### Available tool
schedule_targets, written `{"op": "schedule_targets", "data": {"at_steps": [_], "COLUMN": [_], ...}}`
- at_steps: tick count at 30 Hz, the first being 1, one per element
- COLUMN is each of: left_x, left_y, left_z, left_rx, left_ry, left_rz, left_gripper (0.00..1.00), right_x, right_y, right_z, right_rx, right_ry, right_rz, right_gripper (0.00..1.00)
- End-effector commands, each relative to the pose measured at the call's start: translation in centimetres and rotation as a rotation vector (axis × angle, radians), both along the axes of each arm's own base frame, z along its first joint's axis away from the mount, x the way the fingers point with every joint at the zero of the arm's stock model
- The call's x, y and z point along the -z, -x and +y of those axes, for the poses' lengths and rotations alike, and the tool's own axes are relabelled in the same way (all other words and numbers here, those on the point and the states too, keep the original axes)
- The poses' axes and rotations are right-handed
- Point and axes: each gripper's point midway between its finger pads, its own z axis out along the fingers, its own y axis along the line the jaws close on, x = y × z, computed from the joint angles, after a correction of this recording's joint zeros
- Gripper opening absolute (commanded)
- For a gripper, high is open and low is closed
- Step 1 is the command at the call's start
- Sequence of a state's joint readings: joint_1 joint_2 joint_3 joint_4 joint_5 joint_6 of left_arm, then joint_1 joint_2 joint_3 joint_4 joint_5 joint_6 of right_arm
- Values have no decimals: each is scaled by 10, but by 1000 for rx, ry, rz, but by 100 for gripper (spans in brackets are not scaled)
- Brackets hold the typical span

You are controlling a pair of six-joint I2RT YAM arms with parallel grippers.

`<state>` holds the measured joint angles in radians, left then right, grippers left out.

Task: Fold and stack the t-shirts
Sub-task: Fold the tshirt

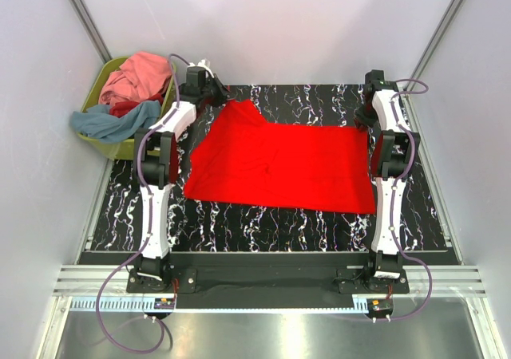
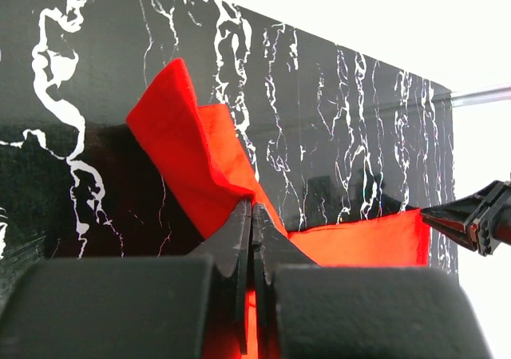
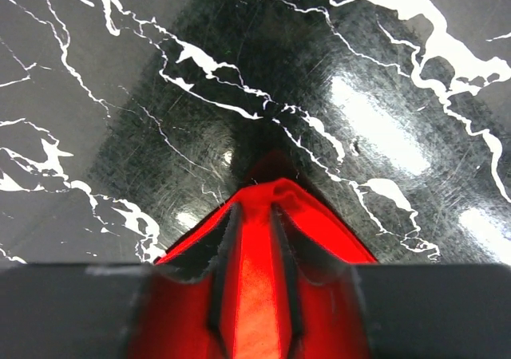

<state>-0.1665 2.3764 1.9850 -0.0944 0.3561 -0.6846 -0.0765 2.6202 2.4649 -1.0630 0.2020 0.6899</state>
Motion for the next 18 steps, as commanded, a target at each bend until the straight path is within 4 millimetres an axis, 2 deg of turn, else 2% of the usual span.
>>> {"op": "schedule_targets", "data": {"at_steps": [1, 4, 5, 6, 11, 13, 14, 15, 16, 18], "left_x": [-61, -64, -66, -68, -68, -75, -69, -77, -72, -80], "left_y": [2, 2, 2, 2, 9, 15, 20, 24, 28, 33], "left_z": [-5, 0, 3, 5, 9, 10, 11, 11, 11, 13], "left_rx": [45, 55, 56, 63, 88, 92, 91, 90, 90, 90], "left_ry": [-12, -34, -36, -39, -36, -32, -32, -29, -30, -44], "left_rz": [-152, -168, -170, -178, -163, -165, -148, -155, -139, -148], "left_gripper": [0, 0, 0, 0, 0, 0, 0, 0, 0, 0], "right_x": [13, 16, 13, 10, -14, -27, -30, -38, -39, -46], "right_y": [6, 6, 5, 5, -2, -3, -3, -3, -2, 1], "right_z": [-6, -4, -3, -2, 0, 1, 1, 2, 3, 8], "right_rx": [35, 8, 3, -5, -54, -76, -82, -100, -110, -136], "right_ry": [19, 8, 4, -1, 0, 4, 2, 1, -3, -20], "right_rz": [41, 48, 42, 38, -8, -27, -33, -43, -44, -48], "right_gripper": [21, 10, 1, 0, 0, 0, 0, 0, 0, 0]}}
